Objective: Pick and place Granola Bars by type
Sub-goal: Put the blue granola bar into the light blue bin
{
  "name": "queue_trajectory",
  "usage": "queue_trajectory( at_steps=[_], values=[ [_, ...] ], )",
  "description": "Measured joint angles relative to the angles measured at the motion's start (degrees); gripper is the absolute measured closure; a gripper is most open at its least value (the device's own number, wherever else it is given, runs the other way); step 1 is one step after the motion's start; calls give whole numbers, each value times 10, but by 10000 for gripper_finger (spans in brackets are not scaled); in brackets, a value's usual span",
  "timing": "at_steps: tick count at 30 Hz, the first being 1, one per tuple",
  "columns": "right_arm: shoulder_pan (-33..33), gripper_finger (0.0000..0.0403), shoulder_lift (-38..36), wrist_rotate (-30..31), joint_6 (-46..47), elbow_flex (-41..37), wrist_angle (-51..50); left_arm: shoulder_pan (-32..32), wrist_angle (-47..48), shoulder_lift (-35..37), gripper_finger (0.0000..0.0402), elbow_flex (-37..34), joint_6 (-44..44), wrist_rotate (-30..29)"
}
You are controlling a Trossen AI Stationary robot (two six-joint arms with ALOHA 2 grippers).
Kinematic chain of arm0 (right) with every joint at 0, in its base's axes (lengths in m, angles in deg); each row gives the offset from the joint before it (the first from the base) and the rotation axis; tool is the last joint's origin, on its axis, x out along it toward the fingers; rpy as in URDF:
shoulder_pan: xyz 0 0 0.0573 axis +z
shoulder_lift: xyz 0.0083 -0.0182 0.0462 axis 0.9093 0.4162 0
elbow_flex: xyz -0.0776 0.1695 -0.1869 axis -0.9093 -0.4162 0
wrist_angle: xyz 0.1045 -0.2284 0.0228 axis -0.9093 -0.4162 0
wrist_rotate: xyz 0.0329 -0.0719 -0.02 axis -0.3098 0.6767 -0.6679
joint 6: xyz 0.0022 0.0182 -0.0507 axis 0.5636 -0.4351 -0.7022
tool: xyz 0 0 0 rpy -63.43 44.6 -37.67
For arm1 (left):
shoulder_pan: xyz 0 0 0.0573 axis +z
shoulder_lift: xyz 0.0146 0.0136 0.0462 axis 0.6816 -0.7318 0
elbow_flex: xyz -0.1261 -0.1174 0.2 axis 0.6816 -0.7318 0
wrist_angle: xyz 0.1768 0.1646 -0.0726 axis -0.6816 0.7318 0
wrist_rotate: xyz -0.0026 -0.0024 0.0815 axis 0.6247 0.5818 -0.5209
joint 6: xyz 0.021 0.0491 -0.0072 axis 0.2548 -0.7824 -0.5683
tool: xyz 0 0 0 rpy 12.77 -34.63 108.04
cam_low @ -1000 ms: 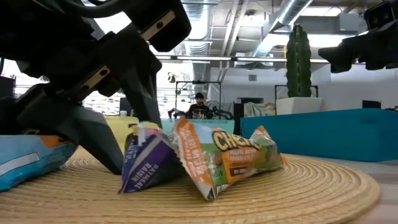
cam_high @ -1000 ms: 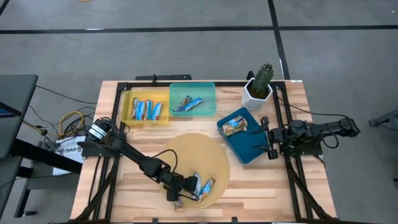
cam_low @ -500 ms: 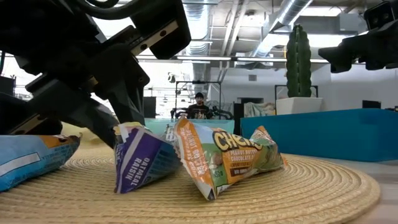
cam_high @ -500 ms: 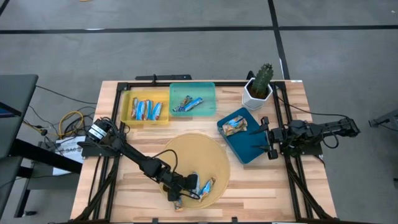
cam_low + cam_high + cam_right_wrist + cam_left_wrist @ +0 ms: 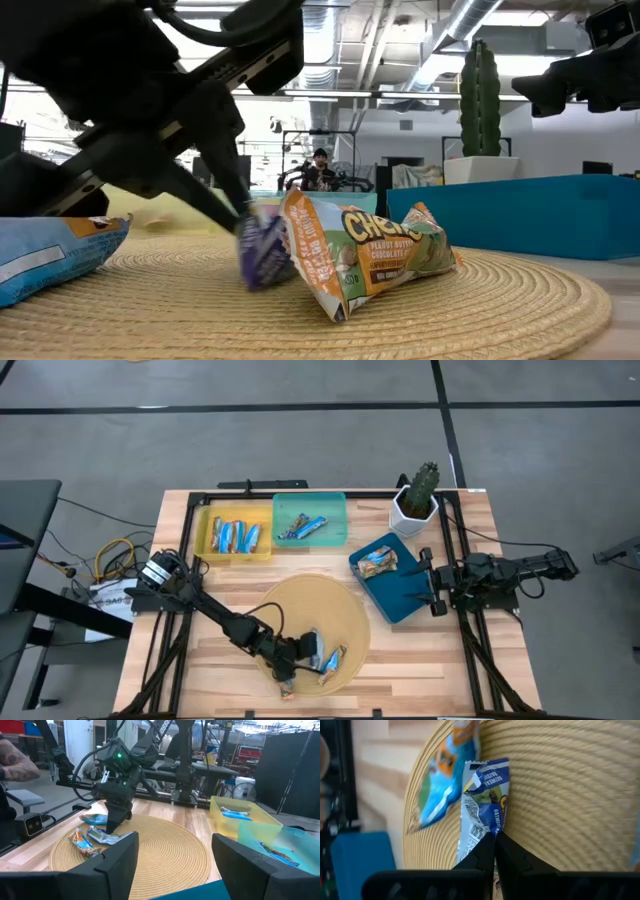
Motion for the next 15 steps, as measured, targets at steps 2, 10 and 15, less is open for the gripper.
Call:
queue_trajectory(
  at_steps=[2, 10, 15],
  values=[
    [0, 159, 0, 0, 0, 0, 0, 0, -1, 0, 401, 0, 28, -21],
    [0, 159, 0, 0, 0, 0, 0, 0, -25, 1, 401, 0, 118, -78],
    [0, 159, 0, 0, 0, 0, 0, 3, -40, 2, 401, 0, 197, -120]
  ],
)
